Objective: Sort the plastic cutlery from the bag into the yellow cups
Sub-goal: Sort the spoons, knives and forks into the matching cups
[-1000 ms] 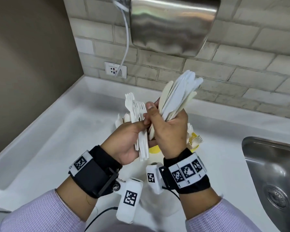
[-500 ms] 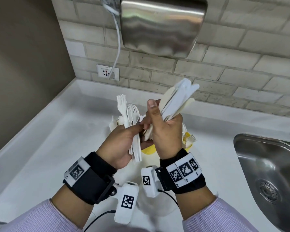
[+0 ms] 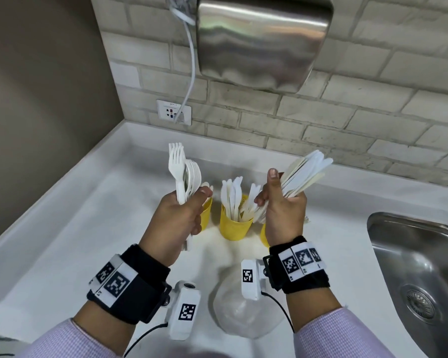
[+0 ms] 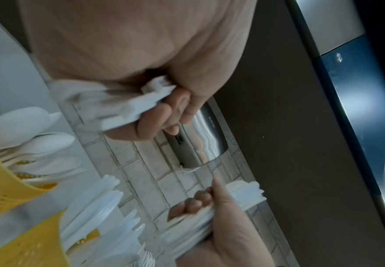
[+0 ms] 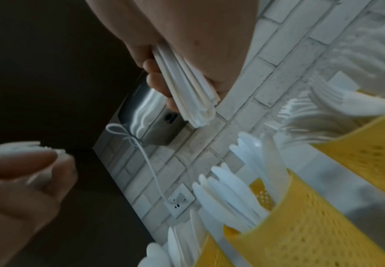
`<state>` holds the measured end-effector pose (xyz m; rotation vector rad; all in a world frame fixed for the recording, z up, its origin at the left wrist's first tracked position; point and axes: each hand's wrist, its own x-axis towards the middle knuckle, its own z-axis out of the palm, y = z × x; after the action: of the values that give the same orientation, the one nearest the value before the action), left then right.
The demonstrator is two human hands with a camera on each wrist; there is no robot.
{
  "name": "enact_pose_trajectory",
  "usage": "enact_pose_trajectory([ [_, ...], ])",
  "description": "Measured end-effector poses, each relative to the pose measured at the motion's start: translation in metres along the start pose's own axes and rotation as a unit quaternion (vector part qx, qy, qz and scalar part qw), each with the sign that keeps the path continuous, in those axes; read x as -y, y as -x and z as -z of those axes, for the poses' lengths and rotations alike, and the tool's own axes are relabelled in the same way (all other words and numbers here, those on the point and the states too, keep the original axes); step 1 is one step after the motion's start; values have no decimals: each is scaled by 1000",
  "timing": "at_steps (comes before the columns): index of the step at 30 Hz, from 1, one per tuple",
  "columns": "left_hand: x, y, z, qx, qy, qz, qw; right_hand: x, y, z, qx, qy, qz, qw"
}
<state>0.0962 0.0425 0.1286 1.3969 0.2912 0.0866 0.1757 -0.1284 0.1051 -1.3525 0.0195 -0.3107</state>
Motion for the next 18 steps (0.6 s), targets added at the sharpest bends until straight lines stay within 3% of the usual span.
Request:
enact_pose_trajectory([
  [18, 5, 3, -8, 15, -32, 10, 999, -54, -20, -48, 30, 85, -46, 995],
])
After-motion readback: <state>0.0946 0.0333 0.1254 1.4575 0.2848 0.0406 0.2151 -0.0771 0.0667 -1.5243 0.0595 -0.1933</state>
